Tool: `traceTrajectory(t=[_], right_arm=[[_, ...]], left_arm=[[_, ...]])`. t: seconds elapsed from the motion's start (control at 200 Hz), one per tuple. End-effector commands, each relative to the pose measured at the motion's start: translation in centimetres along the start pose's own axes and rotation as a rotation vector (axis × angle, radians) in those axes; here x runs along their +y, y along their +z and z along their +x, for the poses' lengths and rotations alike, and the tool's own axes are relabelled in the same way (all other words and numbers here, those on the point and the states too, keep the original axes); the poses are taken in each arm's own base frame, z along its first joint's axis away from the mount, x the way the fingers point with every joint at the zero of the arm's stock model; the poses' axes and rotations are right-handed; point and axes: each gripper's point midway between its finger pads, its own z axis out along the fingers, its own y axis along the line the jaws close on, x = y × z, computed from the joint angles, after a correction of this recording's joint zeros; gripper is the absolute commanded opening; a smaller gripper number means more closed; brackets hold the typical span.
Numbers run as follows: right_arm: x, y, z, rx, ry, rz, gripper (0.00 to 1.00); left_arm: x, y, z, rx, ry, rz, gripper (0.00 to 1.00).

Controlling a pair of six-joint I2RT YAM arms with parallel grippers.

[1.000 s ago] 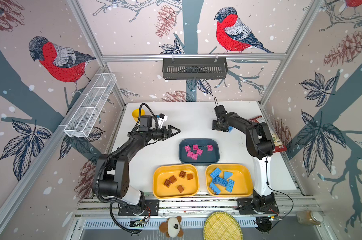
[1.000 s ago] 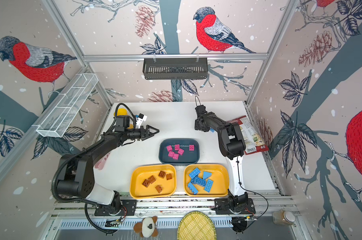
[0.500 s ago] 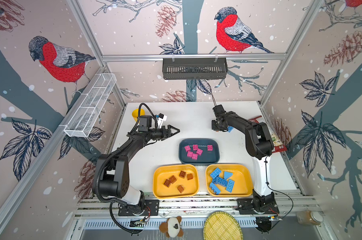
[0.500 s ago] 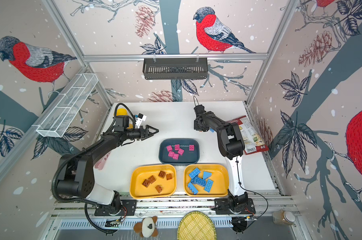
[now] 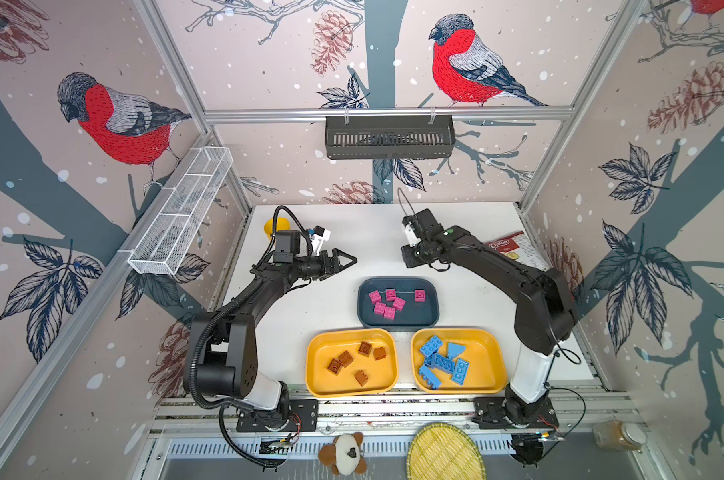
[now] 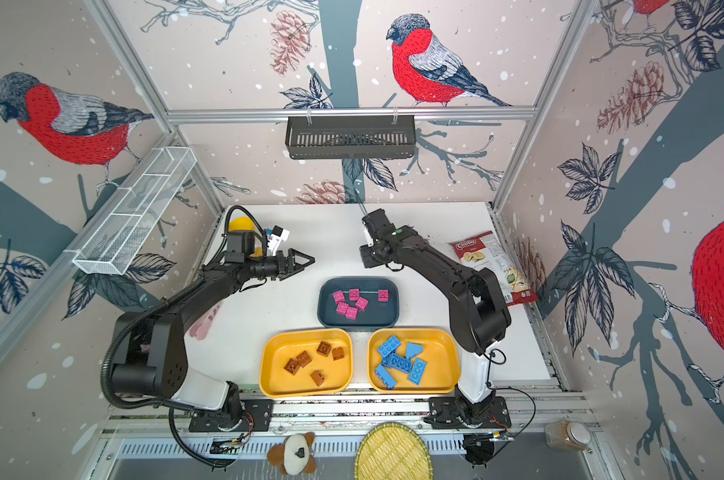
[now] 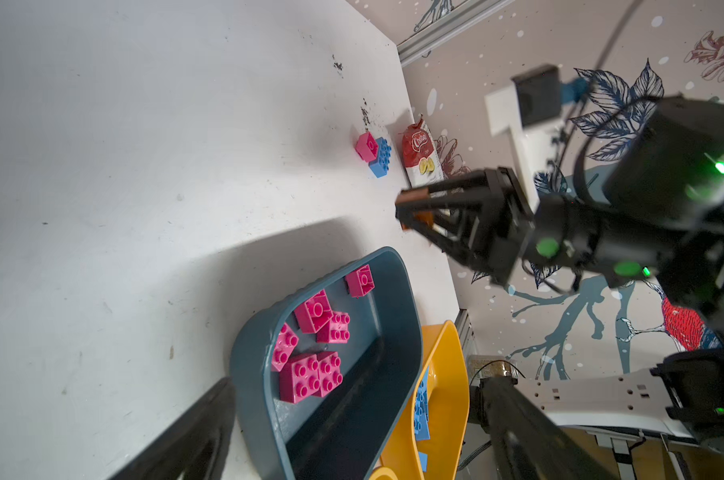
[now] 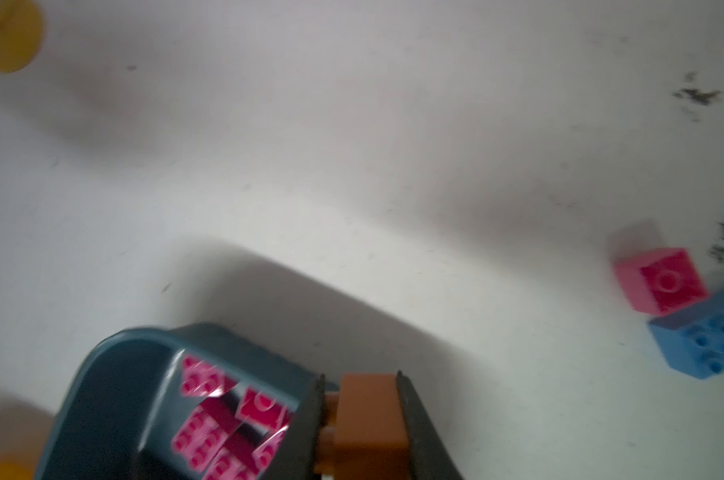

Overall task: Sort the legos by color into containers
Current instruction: 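Carry the orange-brown brick into the yellow tray with brown bricks, release, then return the right gripper to the pile and grasp the pink brick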

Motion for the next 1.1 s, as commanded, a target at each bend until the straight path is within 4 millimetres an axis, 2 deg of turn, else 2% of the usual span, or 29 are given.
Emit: traceTrajectory(t=[0.0, 0.16, 0.295, 0.405, 0.49, 0.6, 0.69, 0.746, 0.776, 0.866, 0.976, 1.096], right_arm=[[4.4, -1.0, 2.4, 0.031, -0.156, -0.097, 0.22], [12.7, -2.8, 7.0, 0.035, -0.373, -0.269, 0.22], [17.2, -4.1, 11.0, 0.034, -0.535, -0.387, 0.22], [19.3, -4.4, 14.4, 0.057, -0.646, -0.445, 0.21], [20.3, -3.9, 16.6, 0.102, -0.710, -0.460, 0.21], [21.1, -2.5, 18.7, 0.160, -0.780, -0.453, 0.23], [21.9, -2.2, 19.5, 0.175, -0.814, -0.473, 0.28], [21.8, -2.1, 19.7, 0.178, -0.826, -0.473, 0.36], [21.7, -2.2, 19.5, 0.175, -0.830, -0.468, 0.44], [20.4, -2.2, 18.3, 0.157, -0.815, -0.427, 0.61], [18.0, -3.0, 15.5, 0.104, -0.747, -0.391, 0.67], [12.5, -3.3, 11.4, 0.045, -0.605, -0.268, 0.67]], left_arm=[[-0.2, -0.5, -0.2, -0.011, 0.024, -0.009, 0.93], [0.8, -1.3, 0.2, -0.022, -0.003, -0.048, 0.93], [1.0, -2.0, 0.6, -0.036, -0.007, -0.070, 0.93], [1.3, -2.4, 0.9, -0.038, -0.009, -0.087, 0.93], [1.3, -2.6, 1.2, -0.039, -0.012, -0.090, 0.93], [1.3, -2.7, 1.8, -0.044, -0.023, -0.092, 0.93], [1.4, -2.8, 2.3, -0.039, -0.030, -0.096, 0.92], [1.5, -2.9, 2.6, -0.037, -0.032, -0.101, 0.93], [1.5, -2.9, 2.7, -0.038, -0.032, -0.101, 0.93], [1.5, -3.0, 2.7, -0.041, -0.032, -0.102, 0.93], [1.5, -2.9, 2.5, -0.044, -0.034, -0.100, 0.93], [1.5, -2.8, 2.3, -0.044, -0.039, -0.094, 0.93]])
